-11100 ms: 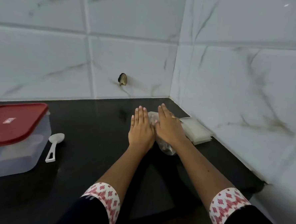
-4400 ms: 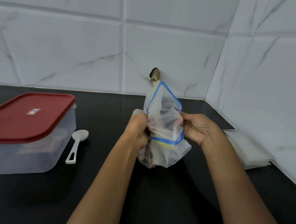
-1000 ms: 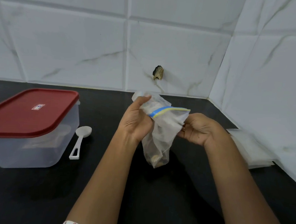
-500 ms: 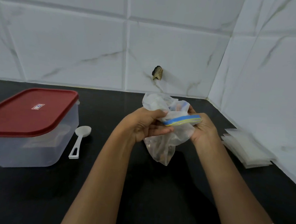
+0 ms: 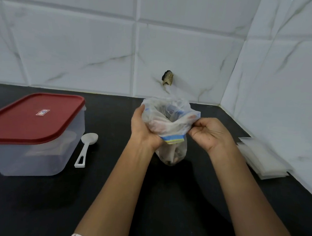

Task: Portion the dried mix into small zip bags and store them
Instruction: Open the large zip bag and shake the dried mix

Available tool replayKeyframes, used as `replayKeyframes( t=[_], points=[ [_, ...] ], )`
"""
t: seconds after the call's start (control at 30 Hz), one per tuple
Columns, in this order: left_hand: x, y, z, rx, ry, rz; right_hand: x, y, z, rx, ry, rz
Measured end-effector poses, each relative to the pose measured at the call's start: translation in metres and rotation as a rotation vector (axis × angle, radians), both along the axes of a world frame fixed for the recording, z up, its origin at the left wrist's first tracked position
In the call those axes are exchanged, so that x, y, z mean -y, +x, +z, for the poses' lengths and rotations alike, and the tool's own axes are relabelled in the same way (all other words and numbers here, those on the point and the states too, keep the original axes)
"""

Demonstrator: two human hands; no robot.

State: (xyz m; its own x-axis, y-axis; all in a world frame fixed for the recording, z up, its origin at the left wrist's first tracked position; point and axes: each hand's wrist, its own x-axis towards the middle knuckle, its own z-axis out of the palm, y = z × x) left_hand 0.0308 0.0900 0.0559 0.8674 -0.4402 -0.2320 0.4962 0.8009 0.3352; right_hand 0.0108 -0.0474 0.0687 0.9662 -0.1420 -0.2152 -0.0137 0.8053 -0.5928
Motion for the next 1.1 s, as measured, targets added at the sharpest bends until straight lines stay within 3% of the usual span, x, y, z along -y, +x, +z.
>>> replayKeyframes(
  t=[0.07, 0.17, 0.23, 0.37, 0.43, 0.5, 0.6, 0.7, 0.77, 0.9, 1.0, 1.1],
  points=[
    [0.004, 0.003, 0.000, 0.058, 0.223, 0.000, -0.002, -0.001, -0.001, -0.030, 0.013, -0.007],
    [0.009, 0.012, -0.005, 0.107, 0.794, 0.096, 0.000, -0.001, -0.004, -0.065, -0.098, -0.024],
    [0.009, 0.010, -0.004, 0.181, 1.099, 0.133, 0.005, -0.003, -0.002, -0.124, -0.366, -0.033],
    [-0.002, 0.006, -0.008, 0.455, 1.703, 0.015, 0.006, -0.008, 0.001, -0.256, -1.112, 0.067],
    [-0.009, 0.005, -0.010, 0.505, 1.925, 0.031, 0.004, -0.007, 0.000, -0.250, -1.096, 0.111],
    [-0.014, 0.006, -0.012, 0.462, 1.980, 0.053, 0.003, -0.006, -0.001, -0.225, -0.850, 0.110],
    [-0.018, 0.008, -0.012, 0.421, 1.885, 0.050, 0.007, -0.004, -0.002, -0.198, -0.475, 0.073],
    [-0.016, 0.013, -0.010, 0.436, 1.739, 0.157, 0.008, -0.002, -0.003, -0.220, -0.259, 0.044],
    [-0.014, 0.020, -0.010, 0.294, 1.393, 0.227, 0.005, -0.003, -0.001, -0.196, -0.126, 0.035],
    [-0.010, 0.018, -0.006, 0.073, 0.508, 0.203, 0.003, 0.001, -0.003, -0.171, 0.020, -0.036],
    [-0.003, 0.011, 0.001, -0.034, 0.208, 0.218, 0.003, 0.006, -0.006, -0.182, 0.086, -0.068],
    [0.001, 0.009, -0.006, -0.148, 0.179, 0.158, 0.002, 0.015, -0.016, -0.242, 0.010, -0.036]
  ],
)
